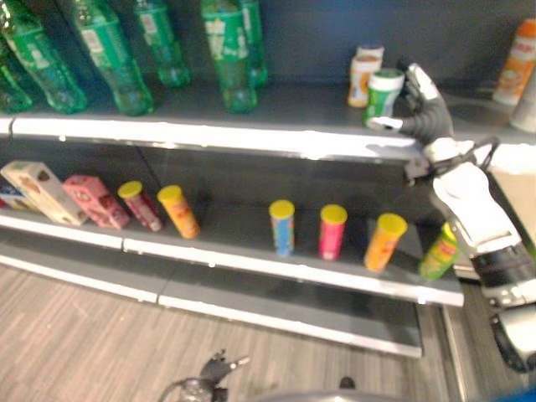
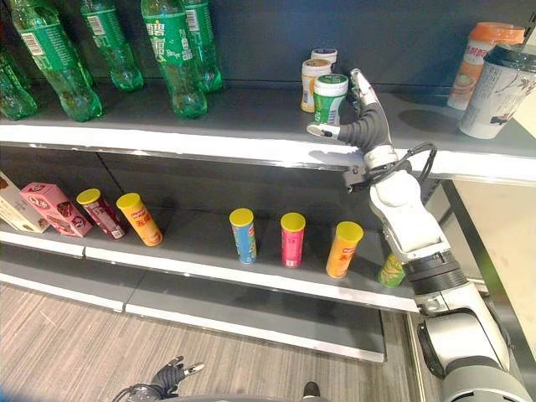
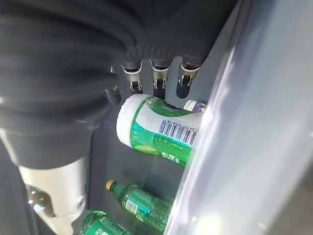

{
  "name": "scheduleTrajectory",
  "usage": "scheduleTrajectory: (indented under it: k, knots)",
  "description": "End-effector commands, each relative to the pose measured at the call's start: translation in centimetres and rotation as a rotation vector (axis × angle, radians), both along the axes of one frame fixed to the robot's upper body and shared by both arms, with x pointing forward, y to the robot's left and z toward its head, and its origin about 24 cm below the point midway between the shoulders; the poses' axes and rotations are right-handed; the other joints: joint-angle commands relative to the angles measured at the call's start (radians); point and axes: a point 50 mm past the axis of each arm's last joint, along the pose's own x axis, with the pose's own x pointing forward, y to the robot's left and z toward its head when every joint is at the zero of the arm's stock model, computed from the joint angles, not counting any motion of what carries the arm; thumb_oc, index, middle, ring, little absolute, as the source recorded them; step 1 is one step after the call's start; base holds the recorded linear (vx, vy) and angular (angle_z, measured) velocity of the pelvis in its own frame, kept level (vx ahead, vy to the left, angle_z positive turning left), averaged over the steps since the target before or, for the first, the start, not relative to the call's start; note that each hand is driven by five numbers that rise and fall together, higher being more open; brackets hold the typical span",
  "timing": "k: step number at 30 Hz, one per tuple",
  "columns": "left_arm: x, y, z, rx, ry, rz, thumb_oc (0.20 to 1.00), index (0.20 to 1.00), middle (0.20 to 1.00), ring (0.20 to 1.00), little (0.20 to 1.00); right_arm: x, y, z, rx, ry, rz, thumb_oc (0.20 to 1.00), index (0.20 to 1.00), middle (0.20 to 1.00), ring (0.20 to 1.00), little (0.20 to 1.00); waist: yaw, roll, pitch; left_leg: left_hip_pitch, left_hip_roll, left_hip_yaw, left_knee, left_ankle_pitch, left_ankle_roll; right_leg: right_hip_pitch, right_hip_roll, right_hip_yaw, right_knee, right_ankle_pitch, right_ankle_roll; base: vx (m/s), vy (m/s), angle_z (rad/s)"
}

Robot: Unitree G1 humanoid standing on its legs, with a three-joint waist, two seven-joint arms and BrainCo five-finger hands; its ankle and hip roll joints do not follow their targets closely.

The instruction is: Put the goods on the table back onto the shelves and tidy them up.

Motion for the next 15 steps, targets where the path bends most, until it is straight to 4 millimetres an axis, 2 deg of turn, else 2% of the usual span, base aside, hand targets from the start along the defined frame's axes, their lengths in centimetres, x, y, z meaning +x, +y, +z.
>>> scheduleTrajectory:
  k: [1,7,10,12,15]
  knots:
    - [2.1,2.1,0.8,0.072,-0.041,-0.041,1.000,1.000,1.000,1.000,1.000,1.0,0.3,2.2,0.029,-0.053,-0.004,1.000,1.000,1.000,1.000,1.000,0.013,-0.035,0.005,-0.015,0.024,0.127,0.010,0.028,-0.083,0.139,-0.027,-0.081,0.012,-0.140,0.038,0.00,0.000,0.00]
    - [2.6,2.4,1.0,0.094,-0.045,-0.030,1.000,1.000,1.000,1.000,1.000,-0.2,0.0,0.1,0.040,-0.029,-0.014,1.000,1.000,1.000,1.000,1.000,0.010,-0.055,0.011,-0.025,0.022,0.126,0.010,0.029,-0.081,0.126,-0.027,-0.078,0.019,-0.143,0.037,0.00,0.000,0.00]
    - [2.8,2.6,1.1,0.110,-0.048,-0.026,1.000,1.000,1.000,1.000,1.000,-0.7,0.1,-0.3,0.053,-0.035,-0.013,1.000,1.000,1.000,1.000,1.000,0.012,-0.069,0.012,-0.028,0.024,0.127,0.010,0.029,-0.080,0.121,-0.028,-0.076,0.022,-0.144,0.037,0.00,0.000,0.00]
    - [3.1,2.9,1.3,0.121,-0.054,-0.008,1.000,1.000,1.000,1.000,1.000,-1.1,-0.1,-0.5,0.060,-0.049,-0.030,1.000,1.000,1.000,1.000,1.000,0.017,-0.094,0.016,-0.037,0.027,0.131,0.010,0.031,-0.080,0.109,-0.030,-0.075,0.028,-0.146,0.037,0.00,-0.038,-0.01]
    - [3.3,3.4,1.4,0.137,-0.056,0.006,1.000,1.000,1.000,1.000,1.000,-1.3,0.1,-1.0,0.070,-0.048,-0.032,1.000,1.000,1.000,1.000,1.000,0.022,-0.109,0.018,-0.040,0.027,0.134,0.010,0.033,-0.081,0.104,-0.033,-0.076,0.031,-0.147,0.036,0.00,0.000,0.00]
